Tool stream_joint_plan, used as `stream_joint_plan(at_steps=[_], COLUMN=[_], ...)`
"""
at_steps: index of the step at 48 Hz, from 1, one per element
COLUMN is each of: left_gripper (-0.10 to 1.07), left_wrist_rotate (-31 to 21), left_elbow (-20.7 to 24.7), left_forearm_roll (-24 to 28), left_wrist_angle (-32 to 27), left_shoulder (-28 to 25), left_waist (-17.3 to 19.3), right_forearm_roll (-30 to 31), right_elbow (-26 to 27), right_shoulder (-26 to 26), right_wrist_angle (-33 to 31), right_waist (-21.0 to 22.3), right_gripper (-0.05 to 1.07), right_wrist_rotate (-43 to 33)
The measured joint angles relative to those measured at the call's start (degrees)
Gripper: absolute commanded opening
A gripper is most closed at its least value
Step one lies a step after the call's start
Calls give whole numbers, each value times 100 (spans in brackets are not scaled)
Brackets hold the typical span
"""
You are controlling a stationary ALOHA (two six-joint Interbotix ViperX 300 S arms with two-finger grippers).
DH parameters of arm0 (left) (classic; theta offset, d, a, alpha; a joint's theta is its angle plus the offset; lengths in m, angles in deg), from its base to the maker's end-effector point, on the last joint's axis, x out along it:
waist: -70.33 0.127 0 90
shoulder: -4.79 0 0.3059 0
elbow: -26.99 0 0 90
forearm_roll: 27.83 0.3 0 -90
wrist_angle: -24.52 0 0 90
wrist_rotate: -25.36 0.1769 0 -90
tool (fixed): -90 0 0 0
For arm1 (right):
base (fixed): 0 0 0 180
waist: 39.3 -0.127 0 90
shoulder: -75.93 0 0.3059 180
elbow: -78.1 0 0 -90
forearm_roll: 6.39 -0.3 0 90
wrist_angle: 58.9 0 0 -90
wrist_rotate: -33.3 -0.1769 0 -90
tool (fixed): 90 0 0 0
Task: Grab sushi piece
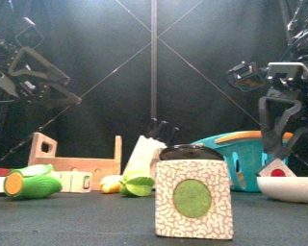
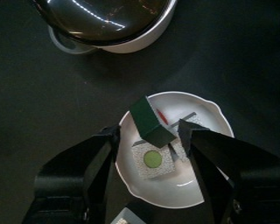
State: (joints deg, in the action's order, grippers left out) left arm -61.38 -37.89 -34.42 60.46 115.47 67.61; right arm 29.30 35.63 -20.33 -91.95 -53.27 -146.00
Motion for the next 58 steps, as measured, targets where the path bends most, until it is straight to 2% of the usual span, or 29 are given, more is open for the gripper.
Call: stream_joint_plan(at_steps=[10,17,25,32,43,58], left_gripper=[103,103,103,103,103,103], left_wrist_rotate=[-9,0,0,-9,-9,0], left_elbow=[0,0,0,0,0,0], left_forearm_roll=[0,0,0,0,0,0], left_wrist_angle=[-9,-9,-9,-9,-9,-9], left_shoulder=[-9,0,0,0,0,0], left_waist=[0,0,0,0,0,0], right_forearm_roll=[114,457,984,1485,1907,2118], right_elbow=[97,264,563,914,1687,2689], right_shoulder=[-9,9,281,738,1644,2681], right_wrist_angle=[0,114,527,888,976,984], right_waist=[-114,-396,-791,-1072,-1415,-1714], right_gripper=[89,89,89,89,89,89], right_wrist_rotate=[44,185,264,255,255,272])
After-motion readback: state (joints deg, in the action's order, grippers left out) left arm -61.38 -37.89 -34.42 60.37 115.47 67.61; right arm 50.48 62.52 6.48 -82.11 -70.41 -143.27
